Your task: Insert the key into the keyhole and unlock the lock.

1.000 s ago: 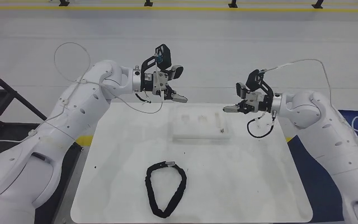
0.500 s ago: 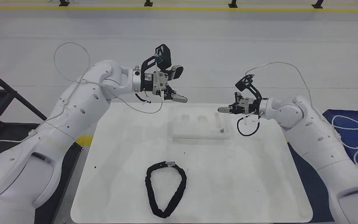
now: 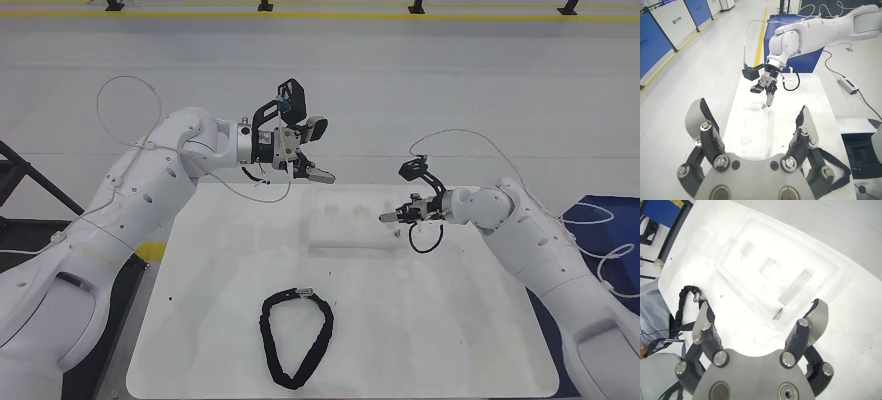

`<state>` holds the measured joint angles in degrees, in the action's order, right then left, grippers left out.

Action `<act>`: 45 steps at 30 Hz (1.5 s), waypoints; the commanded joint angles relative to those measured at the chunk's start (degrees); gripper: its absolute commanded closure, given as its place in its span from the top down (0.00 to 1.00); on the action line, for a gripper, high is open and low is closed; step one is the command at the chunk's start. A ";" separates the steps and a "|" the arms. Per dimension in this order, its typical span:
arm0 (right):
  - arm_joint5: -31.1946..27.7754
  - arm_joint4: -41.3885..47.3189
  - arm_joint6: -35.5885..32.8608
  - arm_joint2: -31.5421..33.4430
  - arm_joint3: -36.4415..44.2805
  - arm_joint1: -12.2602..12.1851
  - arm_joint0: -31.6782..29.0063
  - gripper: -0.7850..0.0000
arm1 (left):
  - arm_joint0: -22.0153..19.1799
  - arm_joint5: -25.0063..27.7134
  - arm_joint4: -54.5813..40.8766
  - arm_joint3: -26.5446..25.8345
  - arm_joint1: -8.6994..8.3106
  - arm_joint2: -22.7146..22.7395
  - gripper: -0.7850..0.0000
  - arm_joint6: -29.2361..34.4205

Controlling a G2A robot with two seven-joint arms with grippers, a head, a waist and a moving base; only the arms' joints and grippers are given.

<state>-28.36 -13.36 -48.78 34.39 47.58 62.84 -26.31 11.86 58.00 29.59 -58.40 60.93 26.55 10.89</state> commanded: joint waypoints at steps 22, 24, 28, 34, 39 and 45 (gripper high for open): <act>2.50 4.26 -7.59 -3.45 -10.18 6.22 2.78 1.00 | 0.00 0.00 0.00 0.00 0.00 0.00 1.00 0.00; 2.50 4.26 -7.59 -3.45 -10.18 6.22 2.78 1.00 | 0.00 0.00 0.00 0.00 0.00 0.00 1.00 0.00; 2.50 4.26 -7.59 -3.45 -10.18 6.22 2.78 1.00 | 0.00 0.00 0.00 0.00 0.00 0.00 1.00 0.00; 2.50 4.26 -7.59 -3.45 -10.18 6.22 2.78 1.00 | 0.00 0.00 0.00 0.00 0.00 0.00 1.00 0.00; 4.56 2.53 -5.38 -3.15 -9.17 5.99 1.85 1.00 | 0.00 0.00 0.00 0.00 0.00 0.00 1.00 0.00; 10.90 -1.63 -5.74 -2.71 -4.90 5.31 0.84 1.00 | 0.00 0.00 0.00 0.00 0.00 0.00 1.00 0.00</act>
<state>-19.04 -14.39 -54.21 31.61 41.95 68.25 -25.38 11.86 58.00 29.59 -58.40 60.93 26.55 10.89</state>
